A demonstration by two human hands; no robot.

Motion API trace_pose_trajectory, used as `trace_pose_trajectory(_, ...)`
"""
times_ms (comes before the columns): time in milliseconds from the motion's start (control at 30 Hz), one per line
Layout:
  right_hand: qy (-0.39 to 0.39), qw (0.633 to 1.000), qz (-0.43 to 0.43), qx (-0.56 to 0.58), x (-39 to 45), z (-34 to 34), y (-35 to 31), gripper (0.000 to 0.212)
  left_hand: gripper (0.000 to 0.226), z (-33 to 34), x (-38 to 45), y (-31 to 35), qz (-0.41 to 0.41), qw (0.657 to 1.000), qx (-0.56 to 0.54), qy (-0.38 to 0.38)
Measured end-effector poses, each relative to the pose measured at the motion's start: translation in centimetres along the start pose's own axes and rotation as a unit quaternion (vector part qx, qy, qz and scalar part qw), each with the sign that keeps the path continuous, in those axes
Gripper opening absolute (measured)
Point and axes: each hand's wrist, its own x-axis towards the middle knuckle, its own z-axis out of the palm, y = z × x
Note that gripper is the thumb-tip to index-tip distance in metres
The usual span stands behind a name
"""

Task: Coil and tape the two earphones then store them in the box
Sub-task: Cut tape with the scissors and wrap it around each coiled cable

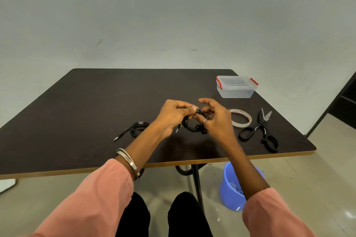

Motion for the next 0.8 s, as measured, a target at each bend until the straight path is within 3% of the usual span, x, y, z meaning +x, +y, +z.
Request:
trace_pose_trajectory(100, 0.031, 0.988, -0.100, -0.111, -0.2, 0.3, 0.2, 0.046, 0.009, 0.1, -0.2, -0.2, -0.013, 1.000, -0.022, -0.002)
trace_pose_trajectory(200, 0.079, 0.950, -0.174, -0.247, -0.5, 0.9, 0.8, 0.046, 0.011, 0.3, -0.4, -0.2, -0.028, 0.998, -0.057, -0.012)
trace_pose_trajectory(333, 0.115, 0.924, -0.188, -0.313, -1.0, 1.4, 0.8, 0.052, 0.010, 0.3, -0.6, -0.2, -0.029, 0.998, -0.052, -0.007)
trace_pose_trajectory(467, 0.055, 0.982, -0.026, -0.178, -0.8, 1.0, 0.3, 0.067, 0.010, 0.2, -0.6, -0.6, 0.008, 1.000, -0.029, 0.004)
trace_pose_trajectory(567, -0.003, 0.993, 0.104, -0.059, -0.7, 0.2, -0.8, 0.071, 0.011, 0.1, -0.6, -0.9, 0.057, 0.998, 0.024, 0.010)
trace_pose_trajectory(700, -0.050, 0.943, 0.264, 0.194, -0.9, -1.1, -1.7, 0.068, 0.011, -0.1, -0.7, -0.9, 0.088, 0.995, 0.041, 0.015)
trace_pose_trajectory(800, -0.023, 0.903, 0.303, 0.302, -0.9, -1.4, -2.2, 0.052, 0.014, -0.2, -1.0, -1.0, 0.088, 0.996, 0.015, 0.009)
